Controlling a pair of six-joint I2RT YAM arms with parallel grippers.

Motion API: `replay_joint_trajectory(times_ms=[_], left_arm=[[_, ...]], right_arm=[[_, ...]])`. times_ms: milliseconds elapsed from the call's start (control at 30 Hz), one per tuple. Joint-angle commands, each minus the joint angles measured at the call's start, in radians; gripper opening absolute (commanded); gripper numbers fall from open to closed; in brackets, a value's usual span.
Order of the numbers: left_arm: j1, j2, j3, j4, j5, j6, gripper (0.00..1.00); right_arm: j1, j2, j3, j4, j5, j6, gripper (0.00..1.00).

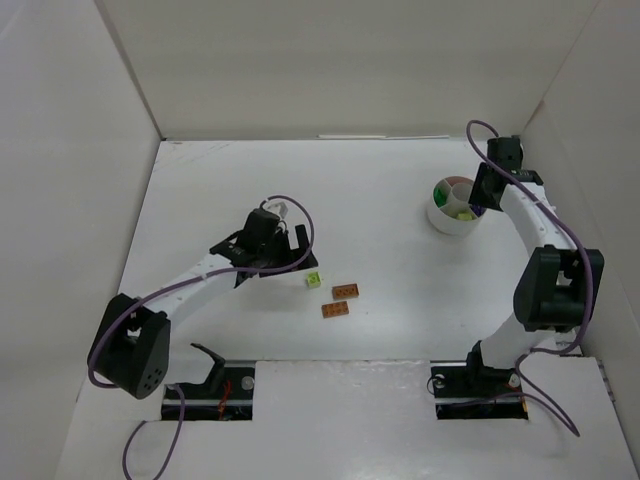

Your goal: Sort the legos into containers by color

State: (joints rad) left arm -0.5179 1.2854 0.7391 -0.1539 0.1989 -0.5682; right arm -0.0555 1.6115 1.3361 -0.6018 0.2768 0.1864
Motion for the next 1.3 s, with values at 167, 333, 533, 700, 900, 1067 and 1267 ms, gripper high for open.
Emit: replay_joint_trajectory(times_ms=[167,333,533,700,900,1067,1267], left_arm=[[-0.005,0.037,0.065,0.024,0.025,0.034,0.99],[-0.005,0.058,0.075,0.024,0.025,0.034,0.99],[-0.005,0.058,0.075,0.024,0.025,0.034,0.99],[-0.019,0.058,0.075,0.024,0.014,0.034,0.99],[-0.111,0.100,0.114,-0.007,-0.067,-0.010,0.95],[-0.131,0.150,0.137,-0.045,-0.162,-0.076,0.89],[-0.151,0.196,0.146,-0.036,-0.184,-0.111,0.84]], right_arm=[[-0.032,0.053,0.098,0.023,-0.031,-0.033,0.37],[-0.032,0.053,0.098,0.023,-0.041,-0.042,0.55],[-0.032,0.062,0.098,0.023,-0.050,-0.051,0.61],[-0.032,0.008,0.074,0.046,-0.083,-0.051,0.61],[-0.032,-0.140,-0.017,0.056,-0.105,-0.062,0.61],[-0.032,-0.234,-0.097,0.046,-0.114,-0.062,0.61],[-0.032,-0.297,-0.155,0.062,-0.137,-0.062,0.63]])
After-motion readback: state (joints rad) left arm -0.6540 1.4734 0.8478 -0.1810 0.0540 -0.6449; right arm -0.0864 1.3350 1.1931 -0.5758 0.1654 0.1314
